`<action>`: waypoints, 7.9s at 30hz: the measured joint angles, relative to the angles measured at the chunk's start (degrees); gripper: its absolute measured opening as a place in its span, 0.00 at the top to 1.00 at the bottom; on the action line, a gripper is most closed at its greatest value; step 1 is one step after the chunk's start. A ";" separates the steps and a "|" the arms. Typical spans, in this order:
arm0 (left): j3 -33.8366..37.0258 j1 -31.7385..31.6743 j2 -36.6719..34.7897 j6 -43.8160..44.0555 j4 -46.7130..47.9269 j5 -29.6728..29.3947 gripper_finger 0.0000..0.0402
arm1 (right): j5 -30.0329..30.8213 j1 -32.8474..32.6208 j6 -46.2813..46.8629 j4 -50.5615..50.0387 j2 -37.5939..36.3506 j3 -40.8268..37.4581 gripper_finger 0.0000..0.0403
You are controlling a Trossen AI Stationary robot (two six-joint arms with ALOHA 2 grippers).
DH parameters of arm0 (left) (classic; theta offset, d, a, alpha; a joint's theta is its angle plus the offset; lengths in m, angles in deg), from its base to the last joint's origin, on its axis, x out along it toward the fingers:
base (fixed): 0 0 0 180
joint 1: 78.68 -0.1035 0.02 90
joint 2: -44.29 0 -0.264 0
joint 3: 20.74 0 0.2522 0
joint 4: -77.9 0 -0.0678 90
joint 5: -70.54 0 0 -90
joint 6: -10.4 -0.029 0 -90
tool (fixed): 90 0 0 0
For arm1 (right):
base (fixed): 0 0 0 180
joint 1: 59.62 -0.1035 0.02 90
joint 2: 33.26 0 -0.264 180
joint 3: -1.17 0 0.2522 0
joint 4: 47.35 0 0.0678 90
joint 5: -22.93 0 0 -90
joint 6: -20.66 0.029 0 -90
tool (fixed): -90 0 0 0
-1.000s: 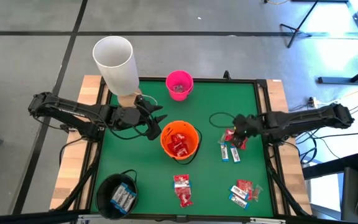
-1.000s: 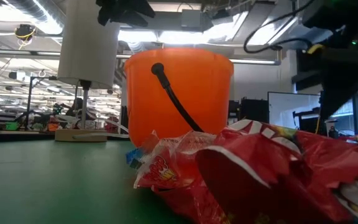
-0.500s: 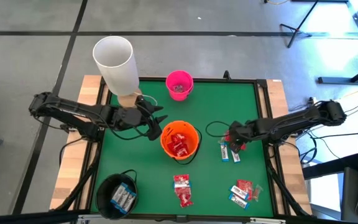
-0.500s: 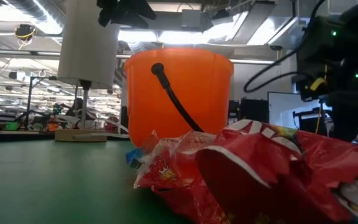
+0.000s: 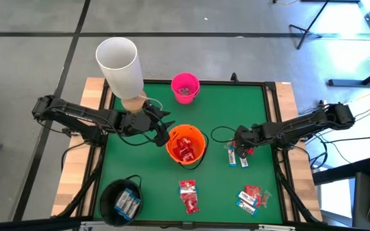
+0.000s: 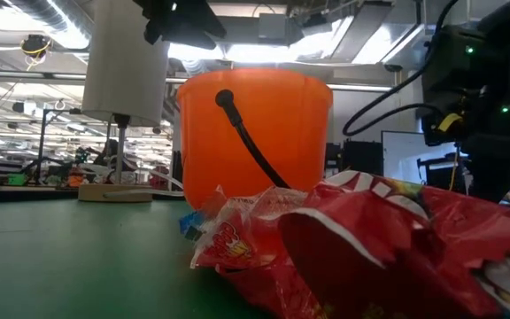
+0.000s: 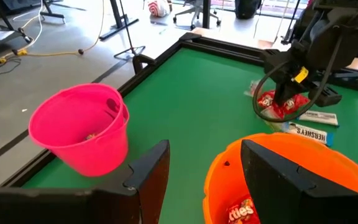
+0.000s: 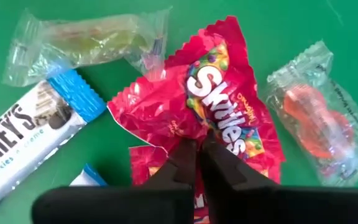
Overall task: Sort candy
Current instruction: Put the red candy into the orange bucket, then put the orange gummy into the pink bucket
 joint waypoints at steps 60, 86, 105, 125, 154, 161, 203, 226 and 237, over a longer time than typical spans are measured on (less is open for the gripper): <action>0.00 0.26 0.00 1.01 -0.02 0.03 0.53 | -9.17 0.04 -32.27 43.94 10.58 21.12 1.00; 0.00 0.26 0.00 1.01 0.28 0.02 0.53 | 11.79 0.92 -25.24 0.51 -3.07 23.83 0.67; 0.00 0.26 0.00 0.99 0.22 0.02 0.53 | 5.49 13.82 -4.80 -9.77 -11.07 2.58 0.67; 0.00 0.28 0.00 1.01 0.22 0.00 0.53 | 1.79 17.29 -2.43 -1.25 -2.34 -1.42 0.67; 0.00 0.28 0.00 1.14 0.24 0.00 0.53 | 15.69 17.25 -20.21 14.58 -5.42 10.57 0.99; 0.00 0.26 0.00 -0.18 0.92 -1.17 0.53 | 3.42 17.29 -29.64 32.37 -6.12 10.60 0.99; 4.93 -0.55 -16.46 -3.54 7.48 -8.73 0.53 | -29.20 37.68 -33.96 57.55 18.61 30.43 1.00; 30.34 -0.55 -24.02 1.35 -31.98 -0.83 0.53 | -27.48 42.18 -31.05 50.55 31.64 41.90 1.00; 30.34 -1.47 -23.69 1.20 -32.06 -2.53 0.53 | -26.70 42.08 -30.78 51.23 35.65 41.88 0.97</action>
